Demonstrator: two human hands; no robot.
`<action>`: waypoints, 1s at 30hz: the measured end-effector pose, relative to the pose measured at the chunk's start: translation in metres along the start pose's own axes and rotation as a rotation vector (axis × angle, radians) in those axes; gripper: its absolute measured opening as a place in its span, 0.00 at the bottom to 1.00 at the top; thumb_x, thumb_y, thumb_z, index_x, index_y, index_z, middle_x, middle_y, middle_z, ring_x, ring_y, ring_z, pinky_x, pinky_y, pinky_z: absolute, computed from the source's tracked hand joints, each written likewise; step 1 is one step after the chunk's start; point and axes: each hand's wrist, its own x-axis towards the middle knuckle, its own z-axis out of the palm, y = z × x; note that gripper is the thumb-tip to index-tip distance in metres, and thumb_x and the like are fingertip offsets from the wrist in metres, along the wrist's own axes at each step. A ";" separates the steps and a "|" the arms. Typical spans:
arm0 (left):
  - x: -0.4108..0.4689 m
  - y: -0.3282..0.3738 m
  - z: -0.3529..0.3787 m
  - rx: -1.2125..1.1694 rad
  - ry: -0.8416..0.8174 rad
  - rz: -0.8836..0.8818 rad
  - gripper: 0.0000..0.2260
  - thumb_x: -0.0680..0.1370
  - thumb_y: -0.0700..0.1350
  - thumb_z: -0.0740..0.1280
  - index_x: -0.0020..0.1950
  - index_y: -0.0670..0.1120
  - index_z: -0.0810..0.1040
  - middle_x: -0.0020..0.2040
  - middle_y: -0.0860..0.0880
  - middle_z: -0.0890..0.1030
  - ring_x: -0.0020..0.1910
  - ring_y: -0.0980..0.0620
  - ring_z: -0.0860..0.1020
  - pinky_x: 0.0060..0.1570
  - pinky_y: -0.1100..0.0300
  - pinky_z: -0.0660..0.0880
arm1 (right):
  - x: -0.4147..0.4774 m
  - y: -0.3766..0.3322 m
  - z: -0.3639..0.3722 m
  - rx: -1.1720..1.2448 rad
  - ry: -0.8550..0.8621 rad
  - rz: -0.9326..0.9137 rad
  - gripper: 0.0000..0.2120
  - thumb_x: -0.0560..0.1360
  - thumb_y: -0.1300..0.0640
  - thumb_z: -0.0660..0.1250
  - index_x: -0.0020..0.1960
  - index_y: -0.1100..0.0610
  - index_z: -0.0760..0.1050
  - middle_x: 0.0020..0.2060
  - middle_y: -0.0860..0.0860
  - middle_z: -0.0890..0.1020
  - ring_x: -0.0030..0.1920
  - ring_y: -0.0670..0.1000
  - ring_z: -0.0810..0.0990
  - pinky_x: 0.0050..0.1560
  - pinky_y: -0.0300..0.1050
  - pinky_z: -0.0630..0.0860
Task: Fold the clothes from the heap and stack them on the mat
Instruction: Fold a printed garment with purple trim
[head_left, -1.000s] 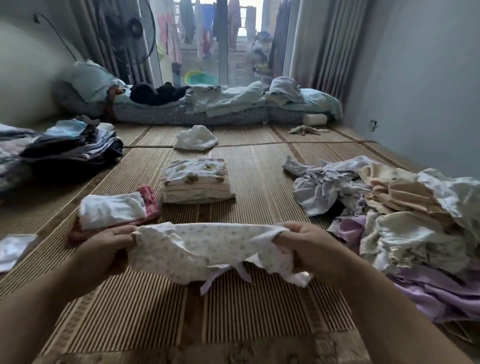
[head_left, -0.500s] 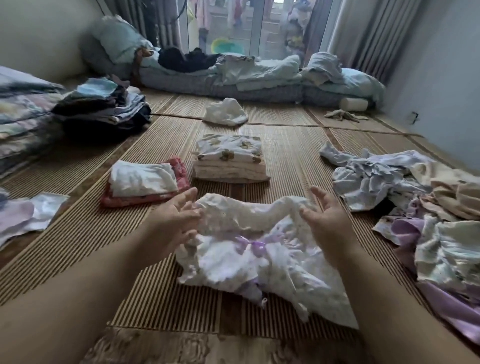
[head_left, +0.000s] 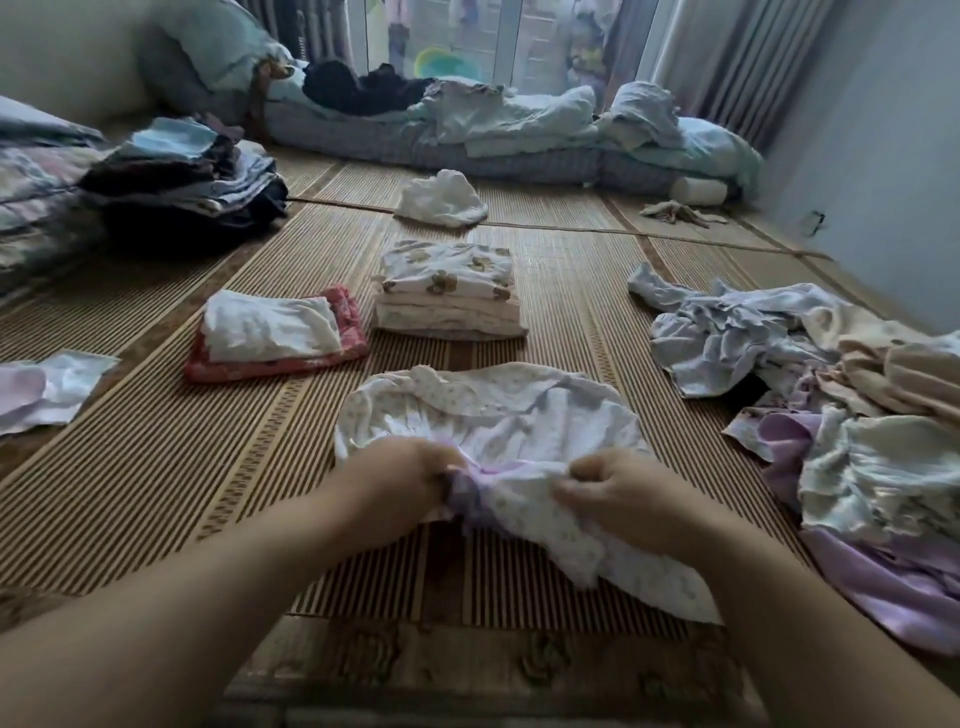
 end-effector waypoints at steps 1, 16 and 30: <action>0.000 0.002 -0.010 -0.257 -0.024 -0.049 0.09 0.74 0.34 0.65 0.41 0.45 0.83 0.42 0.48 0.84 0.43 0.49 0.82 0.47 0.52 0.79 | -0.004 0.001 -0.008 0.227 -0.045 0.003 0.11 0.76 0.49 0.67 0.38 0.52 0.82 0.32 0.47 0.81 0.35 0.46 0.78 0.39 0.41 0.73; -0.008 0.006 -0.006 0.060 0.013 -0.016 0.09 0.70 0.62 0.67 0.46 0.60 0.80 0.41 0.63 0.80 0.40 0.67 0.78 0.35 0.72 0.73 | -0.001 0.006 -0.008 -0.086 0.377 -0.177 0.06 0.73 0.43 0.67 0.45 0.45 0.77 0.37 0.38 0.80 0.38 0.39 0.80 0.33 0.29 0.69; -0.017 0.028 0.063 0.297 -0.016 0.124 0.06 0.76 0.48 0.62 0.45 0.53 0.78 0.47 0.53 0.81 0.50 0.51 0.78 0.49 0.55 0.75 | 0.006 0.026 0.020 -0.493 0.193 -0.031 0.07 0.74 0.50 0.64 0.50 0.49 0.78 0.42 0.48 0.80 0.45 0.52 0.79 0.39 0.41 0.69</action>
